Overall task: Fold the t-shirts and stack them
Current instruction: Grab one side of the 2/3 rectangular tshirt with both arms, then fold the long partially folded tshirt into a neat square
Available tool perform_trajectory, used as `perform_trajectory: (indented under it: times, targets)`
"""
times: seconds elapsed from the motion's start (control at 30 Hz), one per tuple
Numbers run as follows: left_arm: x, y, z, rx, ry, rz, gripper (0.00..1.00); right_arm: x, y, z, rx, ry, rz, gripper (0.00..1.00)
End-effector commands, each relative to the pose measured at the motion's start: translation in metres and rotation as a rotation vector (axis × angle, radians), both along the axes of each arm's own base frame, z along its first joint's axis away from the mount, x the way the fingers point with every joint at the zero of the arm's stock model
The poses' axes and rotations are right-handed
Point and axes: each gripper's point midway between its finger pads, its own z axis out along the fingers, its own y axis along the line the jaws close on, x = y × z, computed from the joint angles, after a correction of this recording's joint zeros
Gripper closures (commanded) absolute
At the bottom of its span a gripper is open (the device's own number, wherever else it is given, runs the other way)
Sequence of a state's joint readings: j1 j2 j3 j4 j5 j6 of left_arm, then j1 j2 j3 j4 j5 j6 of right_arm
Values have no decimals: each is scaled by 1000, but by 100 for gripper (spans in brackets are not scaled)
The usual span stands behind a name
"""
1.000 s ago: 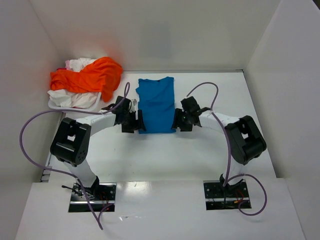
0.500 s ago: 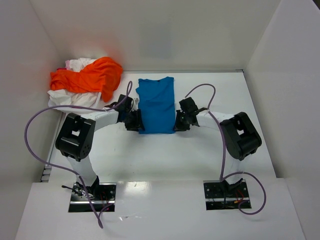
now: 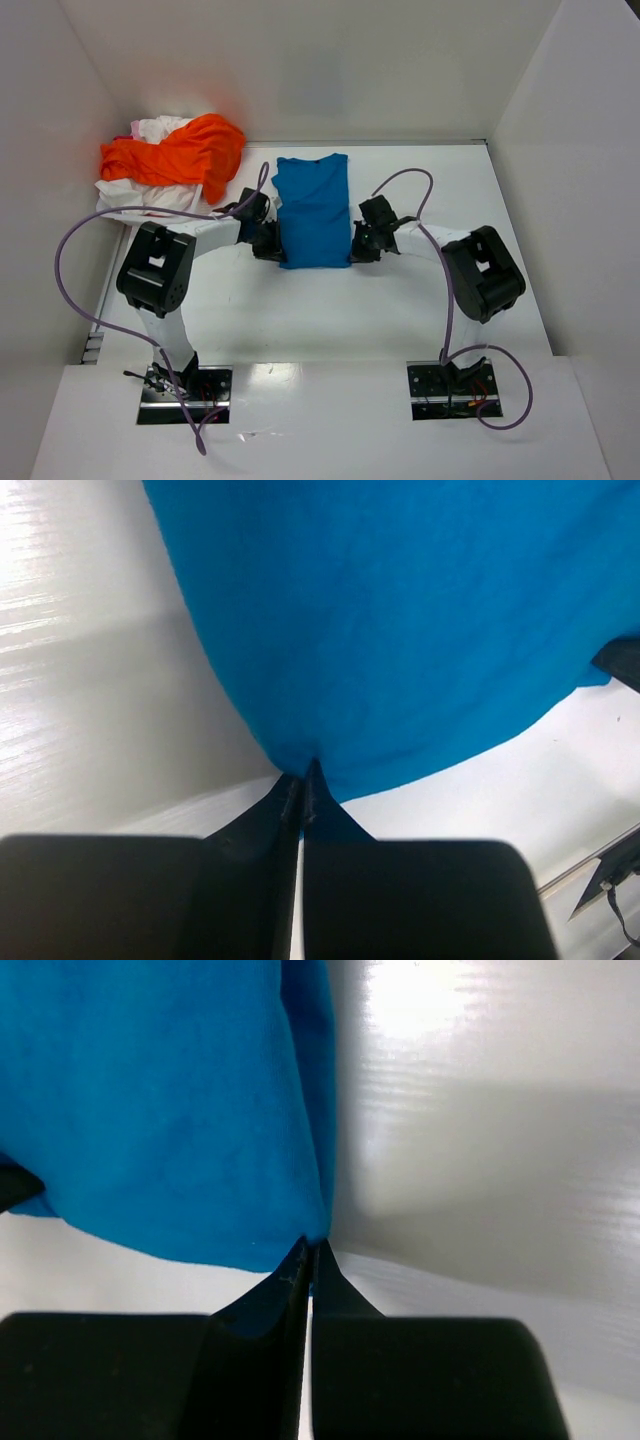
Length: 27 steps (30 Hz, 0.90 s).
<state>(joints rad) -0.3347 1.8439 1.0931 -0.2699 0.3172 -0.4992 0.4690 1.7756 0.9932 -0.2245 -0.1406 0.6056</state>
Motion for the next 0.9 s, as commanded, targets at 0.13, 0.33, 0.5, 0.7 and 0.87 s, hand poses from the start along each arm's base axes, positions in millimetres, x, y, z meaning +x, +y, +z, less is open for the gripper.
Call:
perform_trajectory:
  times: [0.13, 0.33, 0.5, 0.7, 0.87]
  targets:
    - [-20, -2, 19, 0, -4, -44, 100, -26, -7, 25, 8, -33, -20, 100]
    - [-59, -10, 39, 2, 12, -96, 100, -45, -7, 57, 50, -69, -23, 100]
    - [-81, -16, 87, 2, -44, -114, 100, -55, 0, 112, 135, -136, -31, 100]
    - [-73, -11, 160, -8, -198, -66, 100, -40, 2, 184, 188, -272, -52, 100]
    - [-51, -21, 208, -43, -288, -57, 100, -16, 5, 232, 209, -383, -56, 100]
